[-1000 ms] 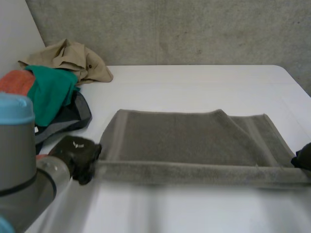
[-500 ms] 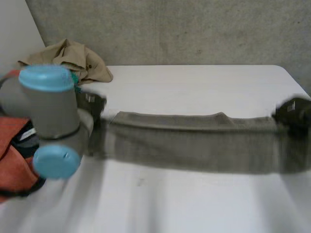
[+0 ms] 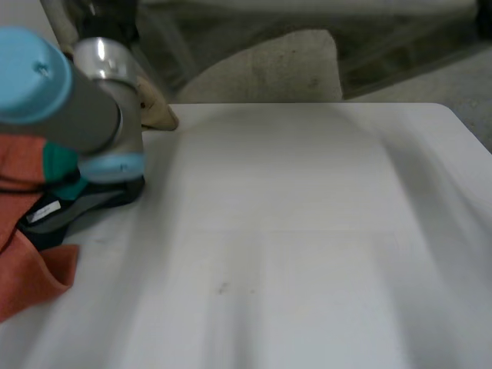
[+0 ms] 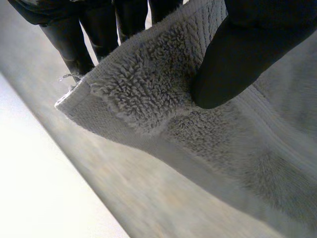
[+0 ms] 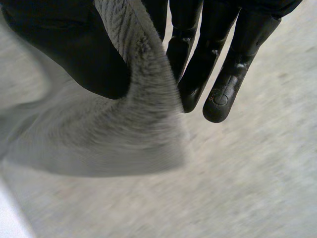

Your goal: Fold the laundry.

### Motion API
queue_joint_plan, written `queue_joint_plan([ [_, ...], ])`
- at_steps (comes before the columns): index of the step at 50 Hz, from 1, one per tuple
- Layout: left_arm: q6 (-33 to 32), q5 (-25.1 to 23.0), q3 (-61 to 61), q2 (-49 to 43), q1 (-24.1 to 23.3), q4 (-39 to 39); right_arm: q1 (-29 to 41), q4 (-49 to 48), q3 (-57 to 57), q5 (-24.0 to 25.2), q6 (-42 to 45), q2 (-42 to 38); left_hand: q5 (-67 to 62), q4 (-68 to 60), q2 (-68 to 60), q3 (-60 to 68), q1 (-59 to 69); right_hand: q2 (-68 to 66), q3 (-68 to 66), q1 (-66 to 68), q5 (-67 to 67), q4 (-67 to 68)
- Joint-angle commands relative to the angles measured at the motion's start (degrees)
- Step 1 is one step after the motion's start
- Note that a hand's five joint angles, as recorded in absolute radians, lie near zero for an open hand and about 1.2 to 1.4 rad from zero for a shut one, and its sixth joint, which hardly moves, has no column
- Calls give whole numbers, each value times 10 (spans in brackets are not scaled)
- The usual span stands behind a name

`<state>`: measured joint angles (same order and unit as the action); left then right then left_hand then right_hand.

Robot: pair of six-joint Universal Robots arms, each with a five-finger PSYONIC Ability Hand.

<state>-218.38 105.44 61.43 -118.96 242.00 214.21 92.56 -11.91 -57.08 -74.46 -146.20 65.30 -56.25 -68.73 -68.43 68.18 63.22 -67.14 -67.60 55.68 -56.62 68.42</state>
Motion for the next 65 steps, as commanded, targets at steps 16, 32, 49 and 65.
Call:
queue_joint_plan([
  [16,55,3,272,-81,-7,-105,32,157,-173,-6,197,-114,-138,-113,-116,118,168,-129,-124,243,-134,116],
  [32,52,42,432,135,-8,-449,-138,480,-338,-5,436,45,-138,-113,-116,118,168,-129,-124,243,-134,116],
  [49,52,45,252,-8,-9,-276,-42,275,-241,-7,311,-32,-138,-113,-116,118,168,-129,-124,243,-134,116],
  [65,-4,47,59,-180,-8,-200,16,162,-69,-63,268,-189,-129,-105,-107,110,160,-129,-124,243,-134,116],
])
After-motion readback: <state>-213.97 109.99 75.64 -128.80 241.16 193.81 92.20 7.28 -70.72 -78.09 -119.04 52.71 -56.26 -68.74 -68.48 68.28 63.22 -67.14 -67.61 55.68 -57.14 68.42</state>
